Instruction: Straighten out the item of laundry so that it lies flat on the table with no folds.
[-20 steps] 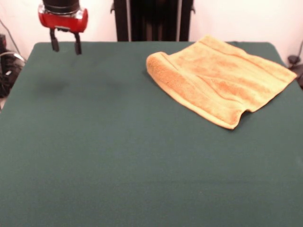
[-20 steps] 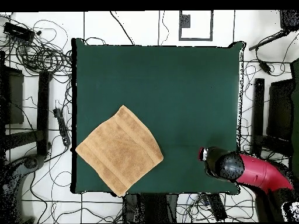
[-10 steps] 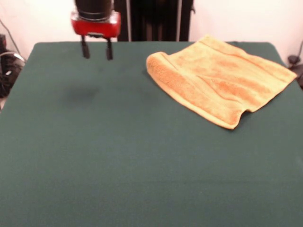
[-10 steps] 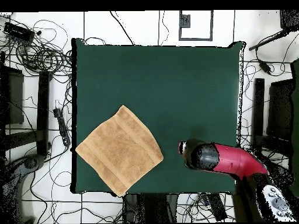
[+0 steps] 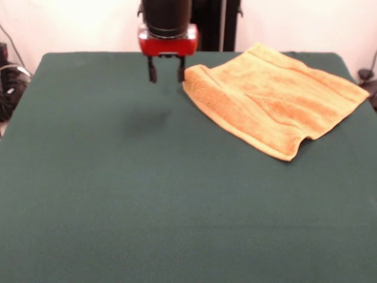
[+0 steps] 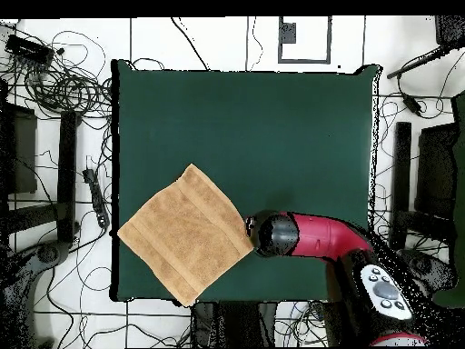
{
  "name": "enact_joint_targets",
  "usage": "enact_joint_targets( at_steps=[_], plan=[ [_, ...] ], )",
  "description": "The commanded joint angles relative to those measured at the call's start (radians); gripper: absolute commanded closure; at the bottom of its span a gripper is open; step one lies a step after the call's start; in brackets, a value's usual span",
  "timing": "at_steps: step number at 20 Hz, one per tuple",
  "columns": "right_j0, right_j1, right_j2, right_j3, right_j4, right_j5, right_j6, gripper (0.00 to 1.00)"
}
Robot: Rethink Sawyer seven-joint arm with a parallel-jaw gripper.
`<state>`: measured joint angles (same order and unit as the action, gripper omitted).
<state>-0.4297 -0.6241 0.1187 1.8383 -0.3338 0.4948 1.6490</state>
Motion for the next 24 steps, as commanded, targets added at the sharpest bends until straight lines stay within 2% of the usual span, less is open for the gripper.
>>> enact_joint_targets(
  at_steps=[1, 6, 13, 24],
  plan=[
    [0.055, 0.076, -0.025, 0.035, 0.069, -0.036, 0.246, 0.0],
    [0.012, 0.031, -0.044, 0.115, 0.081, -0.072, 0.241, 0.0],
    [-0.041, 0.027, -0.054, 0.145, 0.052, -0.113, 0.195, 0.0],
    [-0.035, 0.002, -0.048, 0.16, 0.067, -0.077, 0.174, 0.0]
  ],
)
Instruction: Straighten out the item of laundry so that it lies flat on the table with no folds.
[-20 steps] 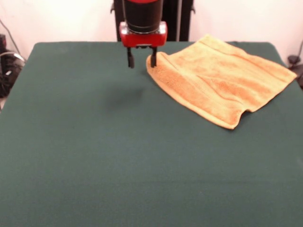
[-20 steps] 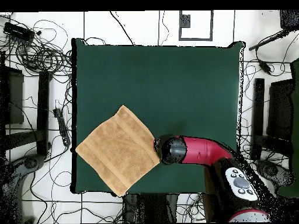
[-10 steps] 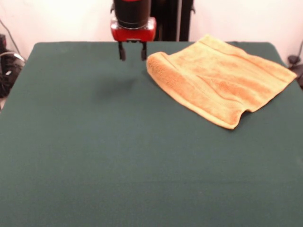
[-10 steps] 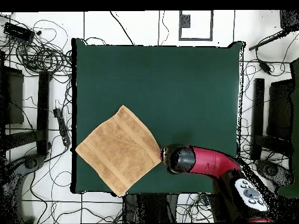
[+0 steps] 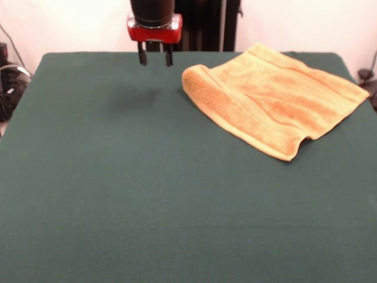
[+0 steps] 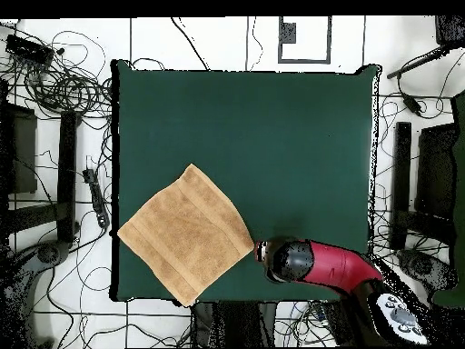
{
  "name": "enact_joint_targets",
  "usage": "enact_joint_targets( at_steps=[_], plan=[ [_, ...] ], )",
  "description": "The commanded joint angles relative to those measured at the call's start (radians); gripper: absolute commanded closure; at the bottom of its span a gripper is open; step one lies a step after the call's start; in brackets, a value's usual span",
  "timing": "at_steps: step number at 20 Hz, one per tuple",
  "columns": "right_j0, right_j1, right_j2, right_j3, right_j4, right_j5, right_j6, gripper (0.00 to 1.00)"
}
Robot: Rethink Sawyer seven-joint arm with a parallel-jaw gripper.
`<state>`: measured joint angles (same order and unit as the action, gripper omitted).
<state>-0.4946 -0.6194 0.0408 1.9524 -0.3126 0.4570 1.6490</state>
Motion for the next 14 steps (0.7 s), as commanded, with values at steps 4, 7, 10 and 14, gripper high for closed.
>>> enact_joint_targets(
  at_steps=[4, 7, 10, 14],
  plan=[
    [0.039, -0.007, 0.03, 0.036, 0.055, -0.022, 0.174, 0.0],
    [0.042, -0.025, 0.026, 0.05, 0.059, -0.016, 0.177, 0.0],
    [0.045, -0.03, 0.028, 0.044, 0.057, -0.002, 0.167, 0.0],
    [0.057, -0.04, 0.027, 0.037, 0.058, 0.02, 0.164, 0.0]
  ],
)
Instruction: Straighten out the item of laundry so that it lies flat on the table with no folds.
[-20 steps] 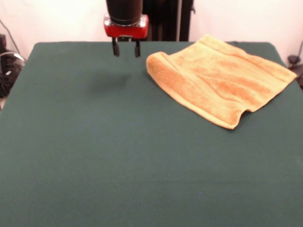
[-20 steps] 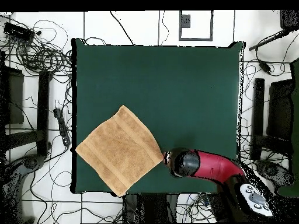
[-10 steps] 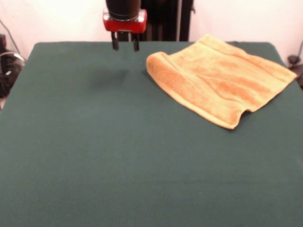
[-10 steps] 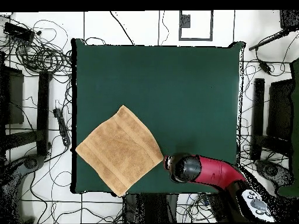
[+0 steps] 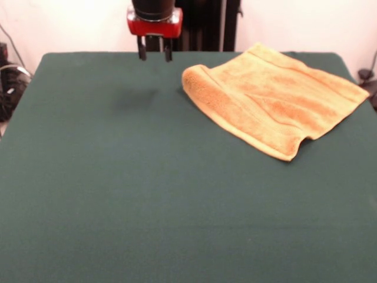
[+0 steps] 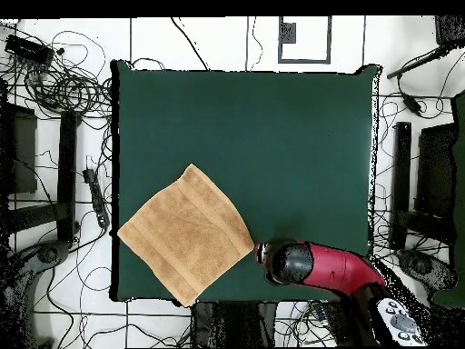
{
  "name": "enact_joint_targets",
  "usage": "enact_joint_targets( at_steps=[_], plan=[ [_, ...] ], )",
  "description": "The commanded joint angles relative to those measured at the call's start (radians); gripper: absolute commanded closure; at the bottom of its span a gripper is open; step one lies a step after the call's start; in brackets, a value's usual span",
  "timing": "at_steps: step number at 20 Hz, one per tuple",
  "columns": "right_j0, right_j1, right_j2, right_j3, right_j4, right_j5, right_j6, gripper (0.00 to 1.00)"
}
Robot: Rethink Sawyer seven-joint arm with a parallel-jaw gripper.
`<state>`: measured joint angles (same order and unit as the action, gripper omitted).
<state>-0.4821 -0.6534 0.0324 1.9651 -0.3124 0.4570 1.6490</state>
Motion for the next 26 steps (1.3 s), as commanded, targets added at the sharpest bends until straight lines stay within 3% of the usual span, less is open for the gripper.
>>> enact_joint_targets(
  at_steps=[1, 13, 26],
  plan=[
    [0.05, -0.005, 0.036, 0.021, 0.056, 0.024, 0.161, 0.0],
    [0.148, 0.015, 0.001, -0.019, 0.109, 0.053, 0.227, 0.0],
    [0.207, 0.068, -0.032, -0.08, 0.154, 0.07, 0.204, 0.0]
  ],
)
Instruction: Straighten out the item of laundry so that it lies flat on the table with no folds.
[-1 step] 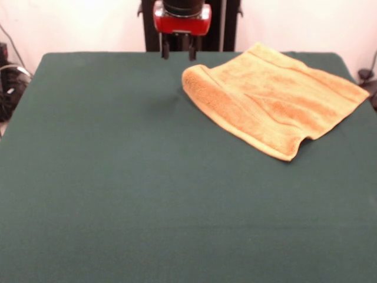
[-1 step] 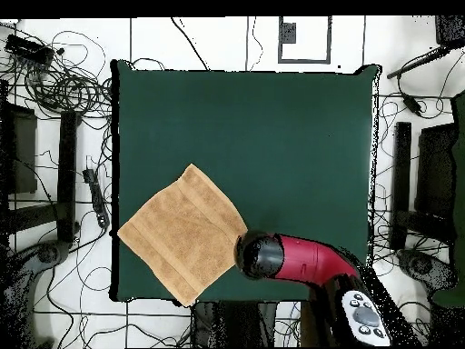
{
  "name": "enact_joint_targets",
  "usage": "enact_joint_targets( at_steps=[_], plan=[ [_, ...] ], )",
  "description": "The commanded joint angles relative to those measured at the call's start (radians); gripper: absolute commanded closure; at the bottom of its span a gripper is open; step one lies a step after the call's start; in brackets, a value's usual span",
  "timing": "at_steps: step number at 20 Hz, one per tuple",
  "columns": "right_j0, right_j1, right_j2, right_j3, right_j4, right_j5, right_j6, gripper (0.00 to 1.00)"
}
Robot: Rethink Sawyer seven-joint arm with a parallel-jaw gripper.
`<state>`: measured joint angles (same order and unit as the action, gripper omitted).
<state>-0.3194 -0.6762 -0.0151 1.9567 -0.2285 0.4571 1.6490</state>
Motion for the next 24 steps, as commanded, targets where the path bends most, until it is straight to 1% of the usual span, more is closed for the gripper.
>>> enact_joint_targets(
  at_steps=[1, 9, 17, 24],
  plan=[
    [0.047, 0.093, 0.016, -0.078, 0.072, 0.074, 0.202, 0.0],
    [0.09, 0.126, 0.024, -0.127, 0.1, 0.099, 0.199, 0.0],
    [0.139, 0.128, 0.024, -0.163, 0.139, 0.146, 0.204, 0.0],
    [0.164, 0.157, 0.008, -0.195, 0.173, 0.138, 0.222, 0.0]
  ],
)
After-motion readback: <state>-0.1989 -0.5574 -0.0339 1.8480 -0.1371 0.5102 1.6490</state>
